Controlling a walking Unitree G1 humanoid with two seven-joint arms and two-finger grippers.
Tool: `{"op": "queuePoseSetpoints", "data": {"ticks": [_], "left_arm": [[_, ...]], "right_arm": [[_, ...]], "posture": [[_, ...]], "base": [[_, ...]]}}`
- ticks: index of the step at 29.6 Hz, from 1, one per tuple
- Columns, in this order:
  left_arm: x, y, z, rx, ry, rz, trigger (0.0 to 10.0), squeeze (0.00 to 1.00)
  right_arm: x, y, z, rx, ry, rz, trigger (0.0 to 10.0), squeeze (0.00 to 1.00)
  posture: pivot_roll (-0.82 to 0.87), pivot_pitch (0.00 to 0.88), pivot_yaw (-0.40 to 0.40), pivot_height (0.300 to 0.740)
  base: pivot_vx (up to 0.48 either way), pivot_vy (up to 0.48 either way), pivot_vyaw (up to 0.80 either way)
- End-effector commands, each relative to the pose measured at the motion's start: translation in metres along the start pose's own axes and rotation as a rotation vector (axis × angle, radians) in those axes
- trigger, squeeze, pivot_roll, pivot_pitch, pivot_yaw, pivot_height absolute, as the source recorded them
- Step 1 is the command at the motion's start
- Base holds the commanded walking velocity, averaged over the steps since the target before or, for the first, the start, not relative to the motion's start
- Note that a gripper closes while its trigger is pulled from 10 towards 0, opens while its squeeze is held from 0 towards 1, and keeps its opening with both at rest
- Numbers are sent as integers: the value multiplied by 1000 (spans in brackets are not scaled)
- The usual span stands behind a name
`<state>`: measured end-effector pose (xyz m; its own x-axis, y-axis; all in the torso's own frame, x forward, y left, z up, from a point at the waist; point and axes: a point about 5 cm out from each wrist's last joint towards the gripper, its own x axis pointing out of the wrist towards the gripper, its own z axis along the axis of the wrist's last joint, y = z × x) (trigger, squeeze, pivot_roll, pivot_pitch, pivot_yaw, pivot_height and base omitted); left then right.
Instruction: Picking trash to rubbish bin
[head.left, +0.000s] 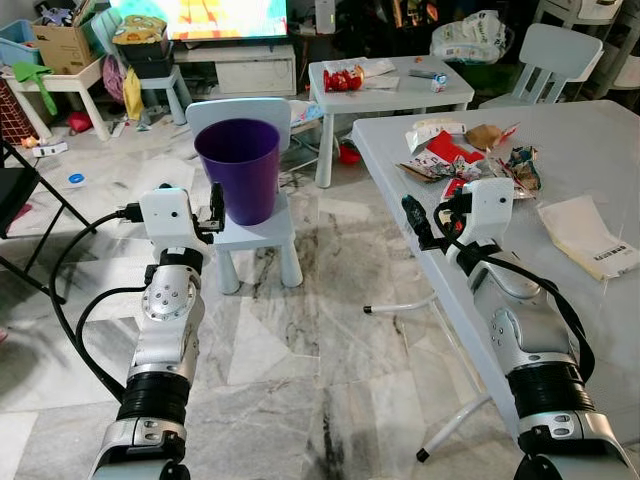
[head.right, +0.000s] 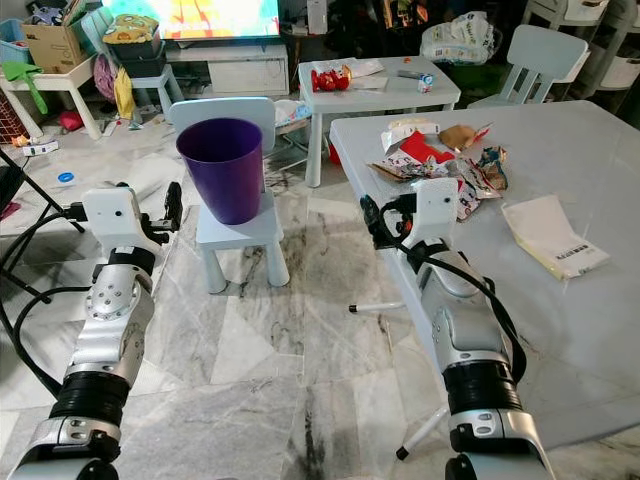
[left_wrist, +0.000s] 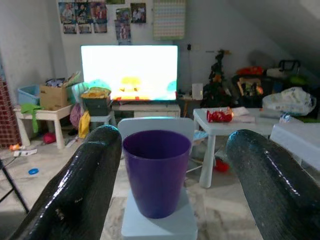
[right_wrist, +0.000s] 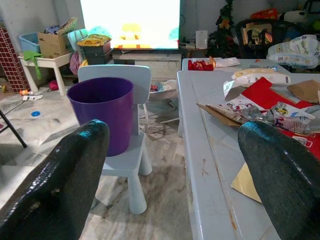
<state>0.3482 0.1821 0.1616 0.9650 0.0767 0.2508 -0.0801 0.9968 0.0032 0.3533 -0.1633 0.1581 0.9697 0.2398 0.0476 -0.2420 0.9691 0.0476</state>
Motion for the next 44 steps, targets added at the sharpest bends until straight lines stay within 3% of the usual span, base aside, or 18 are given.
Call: {"op": "queuePoseSetpoints", "data": {"ticks": [1,8,37,44], "left_arm": [[7,-6,12,-22,-44,-19,10000,0],[20,-21,35,-110,-99,-33,10000,0],[21,-18,28,-160,-26,19,10000,0],[29,-21,28,-187,-1,42,10000,0]], "right_arm": [[1,0,8,13,-36,-4,10000,0],[5,3,13,30,-47,-2,10000,0],[9,3,22,27,-60,-9,10000,0],[24,1,33,30,-84,-5,10000,0]], "posture": [[21,0,-15,740],[19,0,-17,740],[18,0,-23,740],[56,0,-51,740]], "base": [[0,0,0],[0,0,-374],[0,0,-761],[0,0,-729]]}}
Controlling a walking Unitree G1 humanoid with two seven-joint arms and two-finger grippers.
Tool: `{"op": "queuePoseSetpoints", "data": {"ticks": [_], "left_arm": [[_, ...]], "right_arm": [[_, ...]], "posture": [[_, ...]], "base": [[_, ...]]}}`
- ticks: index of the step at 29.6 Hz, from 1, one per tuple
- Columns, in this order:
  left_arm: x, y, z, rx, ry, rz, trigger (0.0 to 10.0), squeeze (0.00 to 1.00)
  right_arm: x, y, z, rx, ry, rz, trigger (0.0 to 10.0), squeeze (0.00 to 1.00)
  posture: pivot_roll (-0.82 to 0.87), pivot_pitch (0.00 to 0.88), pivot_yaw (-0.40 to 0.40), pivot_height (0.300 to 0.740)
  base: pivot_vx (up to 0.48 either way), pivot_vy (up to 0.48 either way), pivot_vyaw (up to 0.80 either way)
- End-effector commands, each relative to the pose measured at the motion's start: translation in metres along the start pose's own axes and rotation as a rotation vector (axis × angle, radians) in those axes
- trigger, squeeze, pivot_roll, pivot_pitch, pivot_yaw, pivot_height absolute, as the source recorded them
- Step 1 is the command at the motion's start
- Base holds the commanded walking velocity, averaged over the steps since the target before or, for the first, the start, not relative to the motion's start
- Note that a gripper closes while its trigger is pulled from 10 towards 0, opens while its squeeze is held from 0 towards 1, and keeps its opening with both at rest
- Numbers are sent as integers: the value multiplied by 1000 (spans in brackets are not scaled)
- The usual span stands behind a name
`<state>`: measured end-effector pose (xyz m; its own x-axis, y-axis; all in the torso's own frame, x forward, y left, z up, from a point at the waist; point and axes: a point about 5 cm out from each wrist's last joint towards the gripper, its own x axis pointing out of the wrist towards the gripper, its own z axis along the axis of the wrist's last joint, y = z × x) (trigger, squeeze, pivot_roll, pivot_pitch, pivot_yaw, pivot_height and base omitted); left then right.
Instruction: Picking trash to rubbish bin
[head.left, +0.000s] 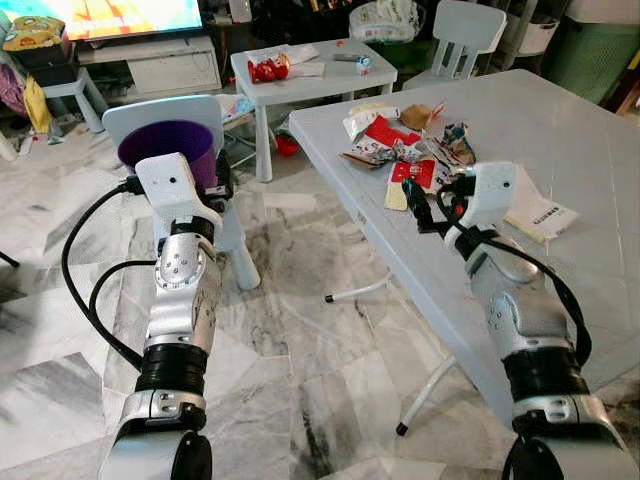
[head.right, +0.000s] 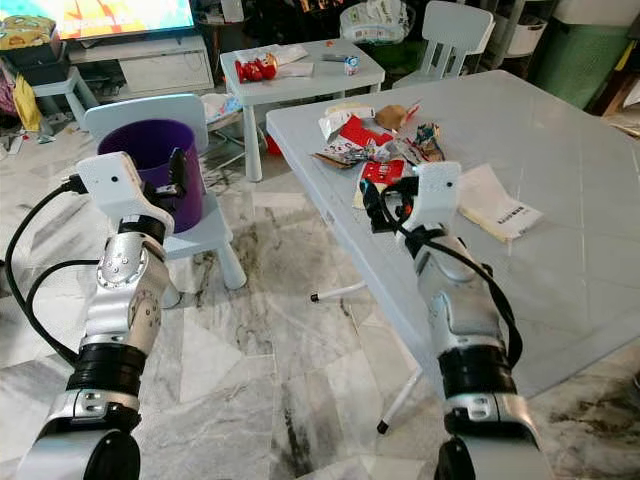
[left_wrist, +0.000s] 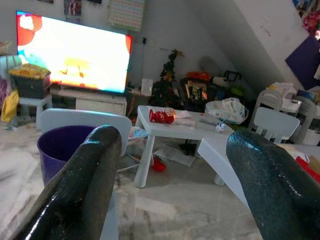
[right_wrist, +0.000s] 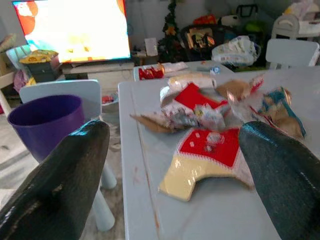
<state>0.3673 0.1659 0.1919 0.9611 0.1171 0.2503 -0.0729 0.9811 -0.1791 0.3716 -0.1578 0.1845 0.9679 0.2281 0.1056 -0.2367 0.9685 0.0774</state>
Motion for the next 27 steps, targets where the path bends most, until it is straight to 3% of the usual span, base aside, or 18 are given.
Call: {"op": "queuePoseSetpoints", "data": {"ticks": [1,6,14,17,18,19,20,24,27], "left_arm": [[7,-7,6,-8,-7,-2,10000,0],[2,-11,8,-8,-11,-21,10000,0],[-20,-3,-6,7,32,-34,10000,0],[-36,2,-9,32,32,-38,10000,0],[-47,8,-10,46,32,-27,10000,0],[-47,8,-10,46,32,-27,10000,0],[-59,16,-10,68,41,-17,10000,0],[-83,35,-13,84,81,17,10000,0],[-91,42,-13,82,100,25,10000,0]], "right_arm": [[9,5,11,3,-32,19,10000,0],[9,21,13,8,-37,70,10000,0],[-15,13,-2,53,-25,41,10000,0],[-29,9,-8,58,-8,35,10000,0],[-39,5,-11,48,9,29,10000,0],[-39,5,-11,48,9,29,10000,0],[-48,0,-15,37,33,14,10000,0],[-66,-14,-23,25,78,-26,10000,0],[-70,-16,-23,17,89,-32,10000,0]], "posture": [[66,0,-59,740],[54,0,-56,740],[45,0,-30,740],[56,0,-38,740],[62,0,-41,740],[62,0,-41,740],[70,0,-43,740],[90,25,-48,740],[89,37,-47,740]], "base": [[0,0,-563],[0,0,-324],[0,0,0],[0,0,0],[0,0,0],[0,0,0],[0,0,0],[0,0,0],[0,0,0]]}}
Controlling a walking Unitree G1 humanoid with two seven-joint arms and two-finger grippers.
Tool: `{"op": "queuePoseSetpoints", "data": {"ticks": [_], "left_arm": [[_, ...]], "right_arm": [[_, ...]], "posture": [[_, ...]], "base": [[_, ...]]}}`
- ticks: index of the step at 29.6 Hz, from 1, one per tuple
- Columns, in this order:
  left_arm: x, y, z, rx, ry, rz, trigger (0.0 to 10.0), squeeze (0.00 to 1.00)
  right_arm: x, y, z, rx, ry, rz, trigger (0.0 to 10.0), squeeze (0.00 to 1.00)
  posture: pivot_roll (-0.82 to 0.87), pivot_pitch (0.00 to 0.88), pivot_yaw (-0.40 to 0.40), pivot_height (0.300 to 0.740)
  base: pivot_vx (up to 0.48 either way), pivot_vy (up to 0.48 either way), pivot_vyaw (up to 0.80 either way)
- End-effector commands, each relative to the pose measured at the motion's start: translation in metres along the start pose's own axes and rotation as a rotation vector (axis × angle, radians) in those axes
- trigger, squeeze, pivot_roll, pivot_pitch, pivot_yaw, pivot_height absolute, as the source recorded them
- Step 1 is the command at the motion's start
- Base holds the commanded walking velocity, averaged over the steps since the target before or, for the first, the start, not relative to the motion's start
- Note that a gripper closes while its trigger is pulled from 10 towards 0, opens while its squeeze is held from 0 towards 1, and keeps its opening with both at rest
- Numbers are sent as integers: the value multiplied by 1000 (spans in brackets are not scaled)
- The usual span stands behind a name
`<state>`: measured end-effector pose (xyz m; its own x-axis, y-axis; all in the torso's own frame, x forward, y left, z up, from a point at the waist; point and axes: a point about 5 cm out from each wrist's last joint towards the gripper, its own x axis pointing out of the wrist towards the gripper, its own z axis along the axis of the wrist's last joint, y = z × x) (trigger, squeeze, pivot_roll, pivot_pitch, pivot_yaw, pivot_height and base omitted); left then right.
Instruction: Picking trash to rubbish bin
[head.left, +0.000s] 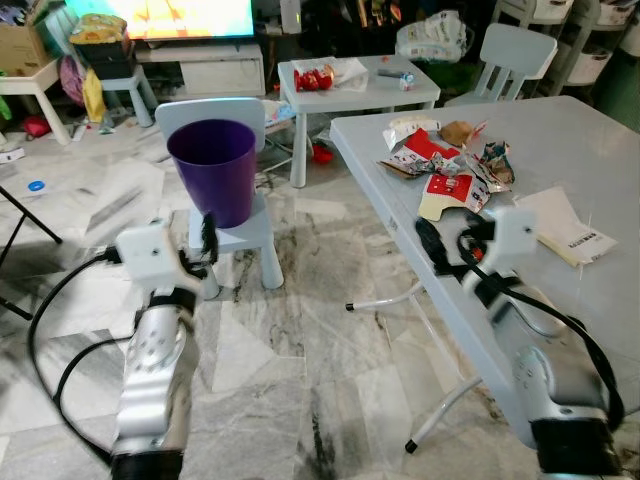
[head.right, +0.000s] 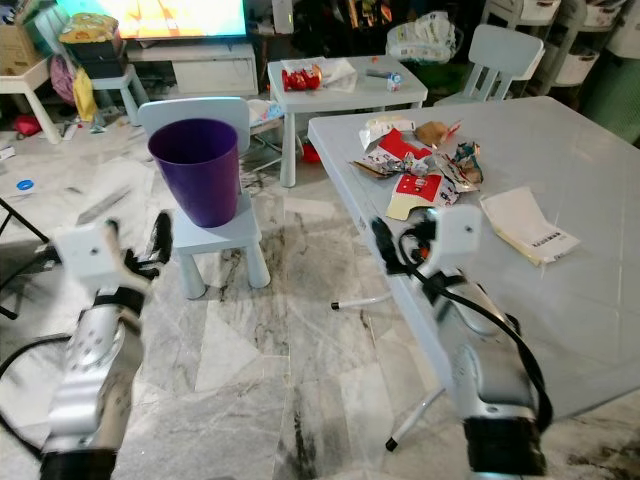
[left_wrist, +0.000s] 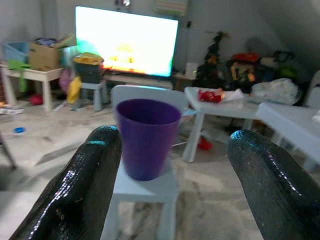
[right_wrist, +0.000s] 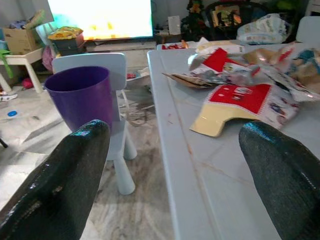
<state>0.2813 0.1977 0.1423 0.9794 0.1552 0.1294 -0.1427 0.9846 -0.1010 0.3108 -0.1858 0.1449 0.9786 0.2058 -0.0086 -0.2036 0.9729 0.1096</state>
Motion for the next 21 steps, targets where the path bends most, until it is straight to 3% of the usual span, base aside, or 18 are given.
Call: {"op": "queuePoseSetpoints", "data": {"ticks": [1,7,11,15,21], "left_arm": [[-3,-3,7,-7,-13,-29,10000,0],[-10,-11,10,-2,36,-114,10000,0],[-22,-22,15,-11,76,-206,10000,0],[-32,-24,15,-33,103,-180,10000,0],[-38,-30,14,-71,104,-104,10000,0]], "right_arm": [[-4,0,8,-14,-22,2,10000,0],[-7,2,14,-23,-29,-2,10000,0],[-11,1,13,-7,-17,-26,10000,0],[-18,3,7,5,9,-43,10000,0],[-19,13,4,19,21,-28,10000,0]], "posture": [[89,40,-48,740],[86,55,-48,740],[86,85,-32,740],[80,97,-27,740],[77,98,-40,740]], "base": [[0,0,0],[0,0,0],[0,0,0],[0,0,0],[0,0,-777]]}}
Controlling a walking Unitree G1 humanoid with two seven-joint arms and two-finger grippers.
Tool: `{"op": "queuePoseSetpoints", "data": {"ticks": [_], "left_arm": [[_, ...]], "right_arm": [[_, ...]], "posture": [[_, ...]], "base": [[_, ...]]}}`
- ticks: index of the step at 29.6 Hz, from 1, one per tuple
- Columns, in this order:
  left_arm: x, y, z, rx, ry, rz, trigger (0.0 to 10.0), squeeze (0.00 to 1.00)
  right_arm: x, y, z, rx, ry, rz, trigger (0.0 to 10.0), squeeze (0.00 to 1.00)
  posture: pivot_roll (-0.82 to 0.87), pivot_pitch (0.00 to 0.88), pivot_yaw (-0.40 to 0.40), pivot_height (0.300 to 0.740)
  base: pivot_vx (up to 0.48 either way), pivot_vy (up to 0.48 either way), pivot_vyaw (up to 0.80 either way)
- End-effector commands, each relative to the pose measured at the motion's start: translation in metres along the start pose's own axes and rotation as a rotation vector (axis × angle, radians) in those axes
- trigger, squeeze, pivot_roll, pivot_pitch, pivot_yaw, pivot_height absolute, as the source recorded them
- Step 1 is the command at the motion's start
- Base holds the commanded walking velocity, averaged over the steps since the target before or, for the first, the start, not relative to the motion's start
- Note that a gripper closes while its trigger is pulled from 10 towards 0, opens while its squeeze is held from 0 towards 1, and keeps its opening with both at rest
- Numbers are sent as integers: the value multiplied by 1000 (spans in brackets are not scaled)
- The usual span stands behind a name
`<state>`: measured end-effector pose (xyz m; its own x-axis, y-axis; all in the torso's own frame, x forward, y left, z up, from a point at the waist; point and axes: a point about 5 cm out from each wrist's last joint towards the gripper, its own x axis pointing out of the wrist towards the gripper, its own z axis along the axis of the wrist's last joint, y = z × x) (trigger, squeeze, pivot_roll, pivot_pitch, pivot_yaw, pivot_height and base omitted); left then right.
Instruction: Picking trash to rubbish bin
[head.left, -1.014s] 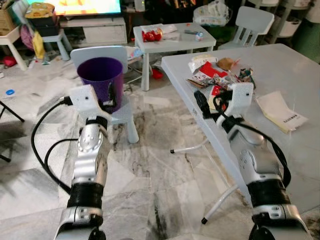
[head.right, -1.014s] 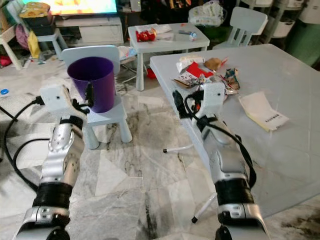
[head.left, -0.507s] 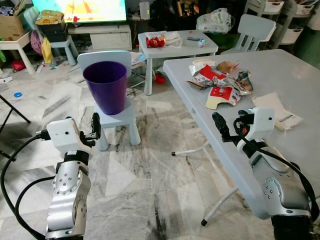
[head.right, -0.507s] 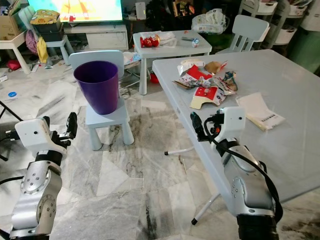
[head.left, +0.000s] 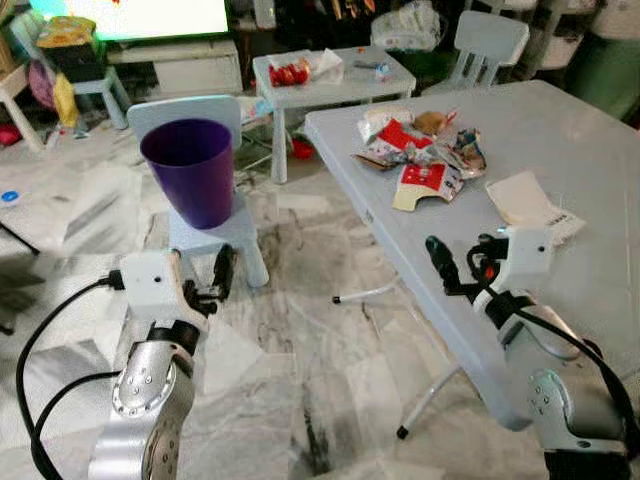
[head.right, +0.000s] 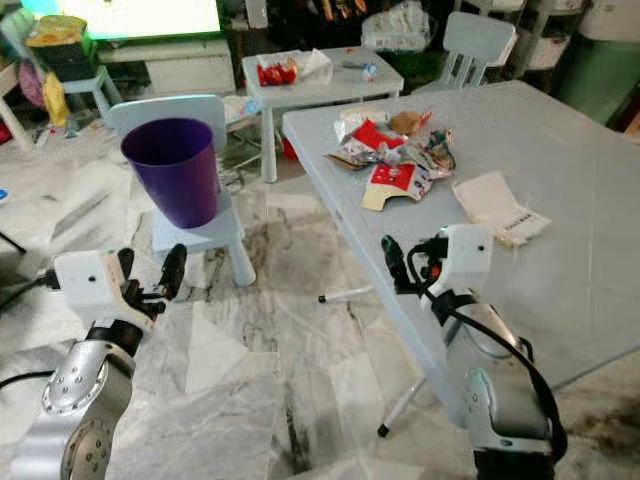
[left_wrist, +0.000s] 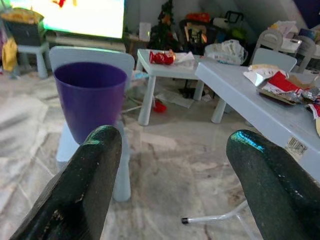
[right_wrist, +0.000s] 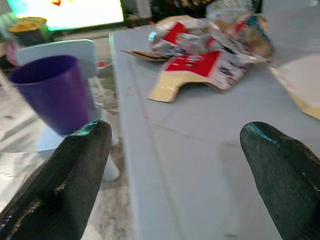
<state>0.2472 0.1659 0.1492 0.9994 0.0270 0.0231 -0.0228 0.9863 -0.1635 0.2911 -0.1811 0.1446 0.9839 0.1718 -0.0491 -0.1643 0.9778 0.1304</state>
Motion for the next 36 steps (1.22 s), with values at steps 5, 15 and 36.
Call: {"op": "queuePoseSetpoints", "data": {"ticks": [5,15,36], "left_arm": [[4,-6,11,-19,-37,30,10000,0],[9,7,21,-7,-54,83,10000,0],[12,9,15,-38,0,108,10000,0]], "right_arm": [[2,8,7,3,-13,27,10000,0],[9,15,9,17,-8,46,10000,0],[5,14,10,18,7,46,10000,0]], "posture": [[93,103,-48,740],[110,116,-54,740],[89,137,-64,740]], "base": [[0,0,-746],[0,0,-734],[0,28,-364]]}}
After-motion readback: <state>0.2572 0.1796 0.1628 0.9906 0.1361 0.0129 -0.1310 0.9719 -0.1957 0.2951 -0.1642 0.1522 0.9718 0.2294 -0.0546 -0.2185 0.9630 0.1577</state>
